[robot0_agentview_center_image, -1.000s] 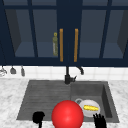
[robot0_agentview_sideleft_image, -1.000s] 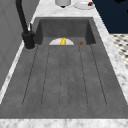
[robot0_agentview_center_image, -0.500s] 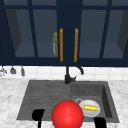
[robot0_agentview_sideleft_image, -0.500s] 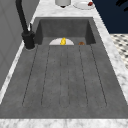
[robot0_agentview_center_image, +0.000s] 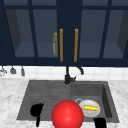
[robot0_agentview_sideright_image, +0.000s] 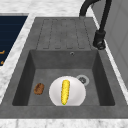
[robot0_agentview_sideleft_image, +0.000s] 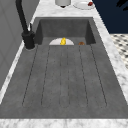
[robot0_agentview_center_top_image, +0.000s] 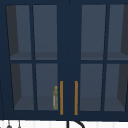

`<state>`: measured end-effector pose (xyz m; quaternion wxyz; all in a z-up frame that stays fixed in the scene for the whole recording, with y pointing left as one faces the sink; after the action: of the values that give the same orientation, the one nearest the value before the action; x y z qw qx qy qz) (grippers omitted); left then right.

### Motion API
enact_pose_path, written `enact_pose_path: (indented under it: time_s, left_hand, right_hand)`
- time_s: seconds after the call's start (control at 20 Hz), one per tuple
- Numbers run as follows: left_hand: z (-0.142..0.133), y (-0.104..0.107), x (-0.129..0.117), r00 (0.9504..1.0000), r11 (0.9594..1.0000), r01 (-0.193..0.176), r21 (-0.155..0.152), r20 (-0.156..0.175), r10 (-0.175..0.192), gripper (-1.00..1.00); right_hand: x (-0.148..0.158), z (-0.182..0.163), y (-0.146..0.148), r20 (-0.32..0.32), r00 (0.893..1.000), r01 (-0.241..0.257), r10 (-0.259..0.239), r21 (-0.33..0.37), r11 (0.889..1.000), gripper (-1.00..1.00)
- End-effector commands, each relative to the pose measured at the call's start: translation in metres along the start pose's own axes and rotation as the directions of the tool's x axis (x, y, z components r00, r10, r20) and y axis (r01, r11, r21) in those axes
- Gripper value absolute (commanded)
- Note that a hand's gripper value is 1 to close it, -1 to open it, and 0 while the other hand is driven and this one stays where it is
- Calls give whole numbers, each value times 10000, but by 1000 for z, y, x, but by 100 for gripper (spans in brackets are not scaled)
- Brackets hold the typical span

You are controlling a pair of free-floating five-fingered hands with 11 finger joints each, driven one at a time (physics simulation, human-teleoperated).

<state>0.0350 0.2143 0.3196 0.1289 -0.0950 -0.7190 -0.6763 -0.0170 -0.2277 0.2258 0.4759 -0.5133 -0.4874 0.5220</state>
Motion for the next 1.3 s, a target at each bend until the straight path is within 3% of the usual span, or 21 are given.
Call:
enact_pose_path:
  time_s: [0.0, 0.3, 0.35, 0.4, 0.45, 0.5, 0.6, 0.7, 0.8, 0.85, 0.95, 1.25]
  left_hand:
    - [2, 11, 3, 9942, 9935, 782, -829, 807, -715, -100]
    - [3, 27, 8, 9907, 9889, 1166, -917, 815, -1093, -100]
    - [3, 33, 13, 9945, 9909, 893, -1006, 644, -831, -100]
    - [2, 37, 14, 9990, 9963, 425, -744, 191, -412, -100]
    - [0, 30, 9, 9996, 9992, 278, -289, 102, -275, -100]
    - [2, 29, 10, 9990, 9989, 451, -80, 19, -451, -100]
    - [7, 29, 9, 9987, 9986, 517, -69, 31, -517, -100]
    - [1, 32, 9, 9987, 9989, 444, -145, 244, -440, -100]
    - [2, 46, 13, 9970, 9952, 756, -629, 203, -745, -100]
    - [-6, 47, 15, 9943, 9901, 1060, -921, 210, -1045, -100]
    - [-7, 46, 14, 9916, 9850, 1292, -1147, 193, -1278, -100]
    - [-16, 55, 17, 9822, 9739, 1880, -1273, 225, -1866, -100]
  right_hand:
    - [0, 0, 0, 0, 10000, 0, 0, 0, 10000, 0]
    - [0, 0, 0, -3, 10000, 8, -8, -6, 10000, 0]
    - [0, 0, 0, -4, 10000, 9, -9, -6, 10000, 0]
    - [0, 0, 0, -4, 10000, 10, -10, -7, 10000, 0]
    - [0, 0, 0, -4, 10000, 10, -10, -8, 10000, 0]
    - [0, 0, 0, -5, 10000, 11, -11, -8, 10000, 0]
    - [0, 0, 0, -5, 10000, 12, -12, -9, 10000, 0]
    - [0, 0, 0, -5, 10000, 13, -13, -9, 10000, 0]
    - [0, 0, 0, -6, 10000, 14, -14, -10, 10000, 0]
    - [0, 0, 0, -6, 10000, 14, -14, -10, 10000, 0]
    - [0, 0, 0, -6, 10000, 15, -15, -10, 10000, 0]
    - [0, 0, 0, -7, 10000, 16, -16, -11, 10000, 0]
